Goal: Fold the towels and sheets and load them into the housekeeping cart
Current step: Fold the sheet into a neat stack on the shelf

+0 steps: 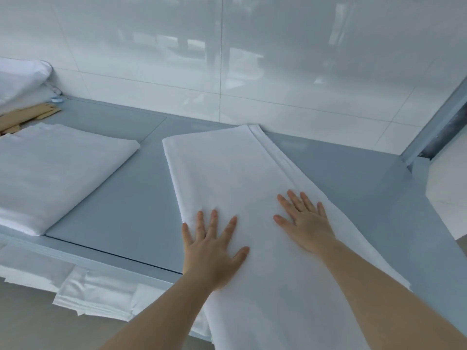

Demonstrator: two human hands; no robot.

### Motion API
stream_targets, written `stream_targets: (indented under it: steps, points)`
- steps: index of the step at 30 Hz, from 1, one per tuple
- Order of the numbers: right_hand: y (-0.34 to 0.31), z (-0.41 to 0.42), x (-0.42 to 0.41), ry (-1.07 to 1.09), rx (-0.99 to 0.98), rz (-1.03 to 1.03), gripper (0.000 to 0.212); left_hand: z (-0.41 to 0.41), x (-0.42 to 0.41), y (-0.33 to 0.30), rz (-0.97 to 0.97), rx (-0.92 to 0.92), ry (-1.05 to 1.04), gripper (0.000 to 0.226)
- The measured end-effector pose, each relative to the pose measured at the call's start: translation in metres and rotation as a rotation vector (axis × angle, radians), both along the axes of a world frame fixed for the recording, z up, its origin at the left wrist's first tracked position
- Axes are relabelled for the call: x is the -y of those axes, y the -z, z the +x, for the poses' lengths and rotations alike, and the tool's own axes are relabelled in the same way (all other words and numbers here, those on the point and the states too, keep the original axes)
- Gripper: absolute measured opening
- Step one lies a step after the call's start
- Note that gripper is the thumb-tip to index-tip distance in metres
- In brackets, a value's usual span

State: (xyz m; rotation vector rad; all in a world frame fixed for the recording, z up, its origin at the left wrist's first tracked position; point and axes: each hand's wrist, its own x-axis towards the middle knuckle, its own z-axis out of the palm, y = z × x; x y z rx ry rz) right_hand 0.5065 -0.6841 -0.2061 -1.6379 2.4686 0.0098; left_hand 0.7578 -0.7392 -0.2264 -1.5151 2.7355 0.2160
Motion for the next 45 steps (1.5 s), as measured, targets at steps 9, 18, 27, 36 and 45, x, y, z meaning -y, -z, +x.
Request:
stream_targets:
  steps: [9, 18, 27, 36, 45]
  points:
    - [0.012, 0.055, -0.044, 0.353, 0.015, -0.049, 0.071, -0.004, 0.053, -0.007, 0.044, 0.073, 0.195, 0.068]
    - [0.011, 0.058, -0.031, 0.460, 0.010, -0.064, 0.071, -0.021, 0.087, -0.006, 0.002, 0.062, 0.310, 0.071]
    - [0.014, 0.043, -0.010, 0.496, 0.019, -0.073, 0.072, -0.041, 0.116, -0.007, 0.008, 0.046, 0.344, 0.073]
    - [0.018, 0.036, 0.002, 0.513, 0.001, -0.076, 0.072, -0.046, 0.128, -0.004, -0.003, 0.000, 0.353, 0.073]
    - [0.016, 0.036, 0.000, 0.508, 0.029, -0.060, 0.075, 0.014, 0.061, -0.004, 0.070, -0.022, 0.242, 0.065]
